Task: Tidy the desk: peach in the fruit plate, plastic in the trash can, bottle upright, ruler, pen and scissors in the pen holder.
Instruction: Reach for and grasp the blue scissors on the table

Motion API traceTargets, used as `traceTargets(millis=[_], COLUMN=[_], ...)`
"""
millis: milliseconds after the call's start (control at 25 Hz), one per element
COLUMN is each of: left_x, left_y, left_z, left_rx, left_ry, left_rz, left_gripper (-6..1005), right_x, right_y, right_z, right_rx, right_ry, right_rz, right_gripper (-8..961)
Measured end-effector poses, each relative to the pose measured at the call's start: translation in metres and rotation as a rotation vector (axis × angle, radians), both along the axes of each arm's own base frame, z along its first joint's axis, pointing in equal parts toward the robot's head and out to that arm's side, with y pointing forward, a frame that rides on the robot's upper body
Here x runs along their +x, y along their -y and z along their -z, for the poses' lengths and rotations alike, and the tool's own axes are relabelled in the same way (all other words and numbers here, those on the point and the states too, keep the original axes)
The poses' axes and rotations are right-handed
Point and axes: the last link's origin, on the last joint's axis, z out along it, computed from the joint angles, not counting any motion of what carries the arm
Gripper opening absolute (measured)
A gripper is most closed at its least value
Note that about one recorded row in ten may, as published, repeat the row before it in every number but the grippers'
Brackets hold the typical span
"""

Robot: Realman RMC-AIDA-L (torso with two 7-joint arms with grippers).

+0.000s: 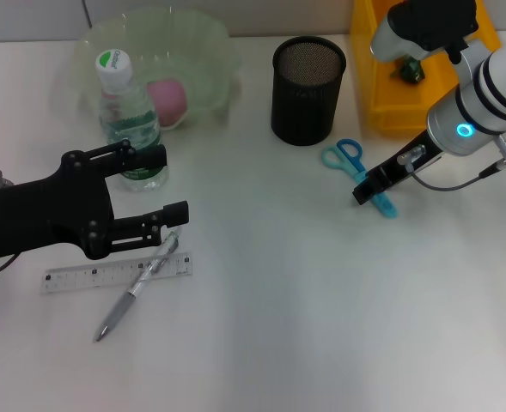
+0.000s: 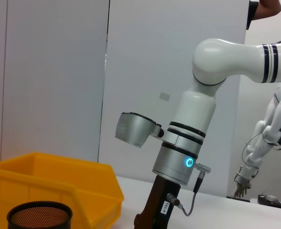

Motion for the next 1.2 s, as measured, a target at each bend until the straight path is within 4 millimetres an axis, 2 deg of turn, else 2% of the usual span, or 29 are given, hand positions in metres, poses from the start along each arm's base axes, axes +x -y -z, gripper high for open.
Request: traceTargets(millis=[280, 480, 840, 1200], left_x=[0.0, 0.0005, 0.0009, 0.0021], left_y=[-0.0006, -0.0013, -0.0016, -0.0031], left_z=[0.0, 0.0001, -0.0001, -0.0003], left_rx=[0.002, 0.003, 0.003, 0.007], left_ry=[-0.001, -0.002, -0.001, 0.0], left_rz=[-0.001, 0.0, 0.001, 0.005], left_gripper=[786, 786, 787, 787], right_x=[0.0003, 0.0004, -0.0002, -0.0006], right_y=[-0.0006, -0.0013, -0.0023, -0.0028], right_z=[-0.0004, -0.0009, -0.0013, -0.001], right_rx=[0.005, 0.008, 0.01, 0.011], right_ry=[0.001, 0.002, 0.006, 0.012], right_rz=[0.001, -0.001, -0.007, -0.014], right_gripper=[494, 409, 411, 365])
